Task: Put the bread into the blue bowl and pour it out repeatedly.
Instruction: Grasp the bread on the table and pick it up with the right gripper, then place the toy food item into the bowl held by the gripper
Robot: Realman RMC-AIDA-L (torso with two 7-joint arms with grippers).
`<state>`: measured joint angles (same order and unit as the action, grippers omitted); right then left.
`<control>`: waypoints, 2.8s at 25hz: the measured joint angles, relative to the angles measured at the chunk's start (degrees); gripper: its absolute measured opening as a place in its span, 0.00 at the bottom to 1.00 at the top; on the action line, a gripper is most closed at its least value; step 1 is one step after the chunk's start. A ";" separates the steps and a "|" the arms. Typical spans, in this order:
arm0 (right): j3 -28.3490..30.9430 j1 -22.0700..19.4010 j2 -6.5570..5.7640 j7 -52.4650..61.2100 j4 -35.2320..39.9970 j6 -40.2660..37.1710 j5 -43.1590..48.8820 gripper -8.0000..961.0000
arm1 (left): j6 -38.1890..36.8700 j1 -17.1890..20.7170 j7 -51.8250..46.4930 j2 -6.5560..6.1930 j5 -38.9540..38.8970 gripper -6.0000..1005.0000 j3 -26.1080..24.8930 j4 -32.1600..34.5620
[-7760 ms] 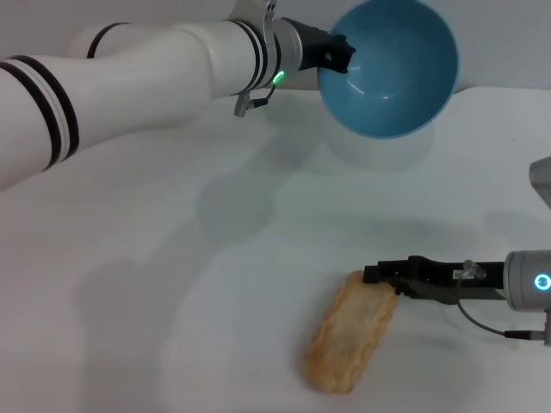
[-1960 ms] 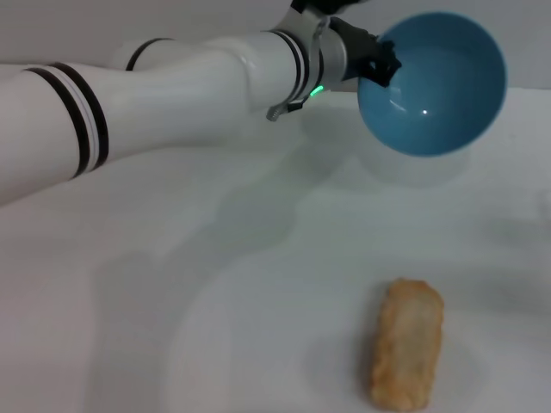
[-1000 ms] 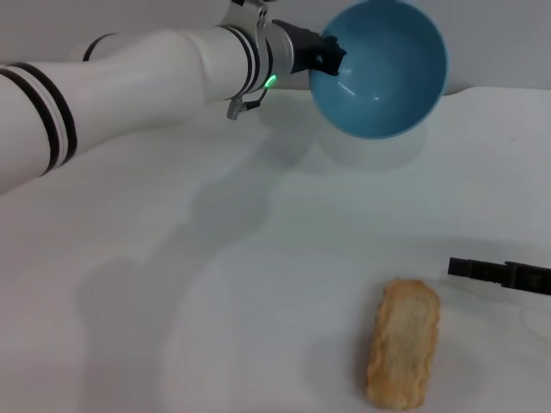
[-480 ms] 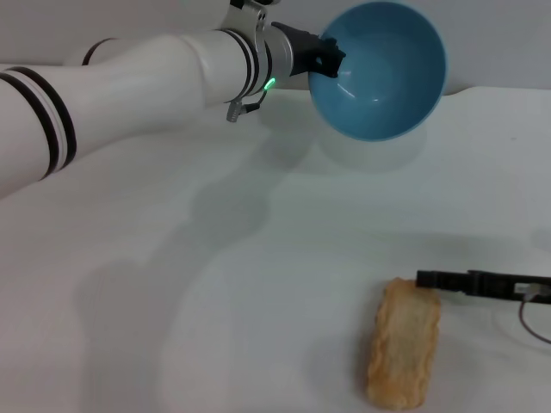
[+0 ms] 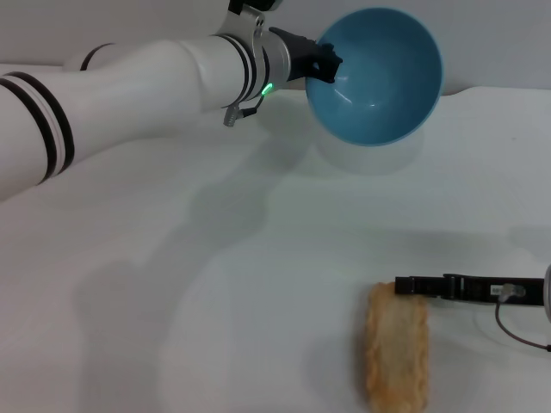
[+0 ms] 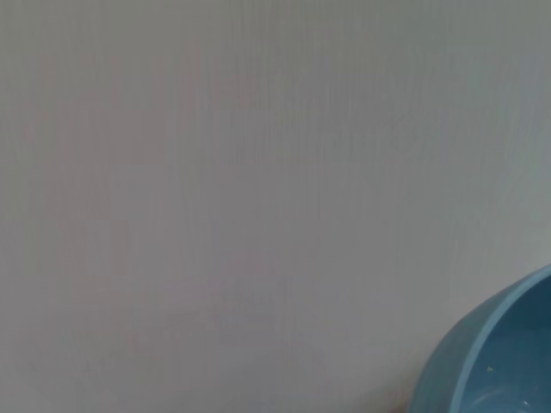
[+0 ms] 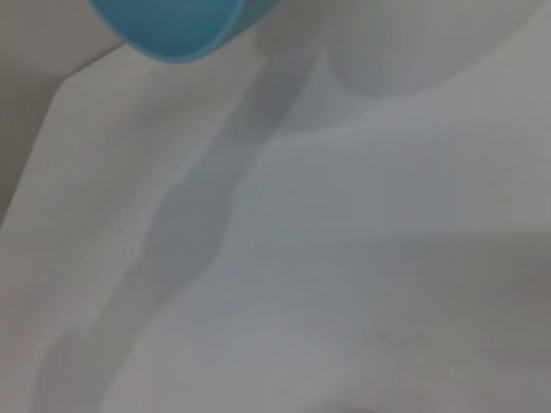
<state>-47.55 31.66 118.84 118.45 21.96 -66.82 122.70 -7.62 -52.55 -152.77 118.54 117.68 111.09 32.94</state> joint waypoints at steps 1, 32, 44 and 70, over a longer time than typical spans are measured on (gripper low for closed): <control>-0.01 0.18 0.02 0.00 -0.32 -0.15 -0.11 0.69 | 0.00 0.02 0.03 -0.02 0.00 0.01 0.00 0.00; -4.81 1.29 -0.21 -5.54 7.40 -3.88 -6.51 0.43 | 0.38 0.62 -0.25 0.07 0.09 0.01 -0.10 0.16; -0.25 -2.75 -0.33 -4.62 32.83 -9.51 -11.55 0.32 | -5.74 -0.81 -0.26 -0.12 0.15 0.01 -0.49 -2.12; -1.36 4.41 -0.49 -11.52 20.63 -2.58 -14.97 0.17 | -19.85 -0.84 -1.49 0.28 -0.19 0.01 3.30 5.03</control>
<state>-48.90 36.07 118.35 106.92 42.59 -69.40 107.73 -27.47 -53.39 -154.26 118.82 117.49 114.39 37.97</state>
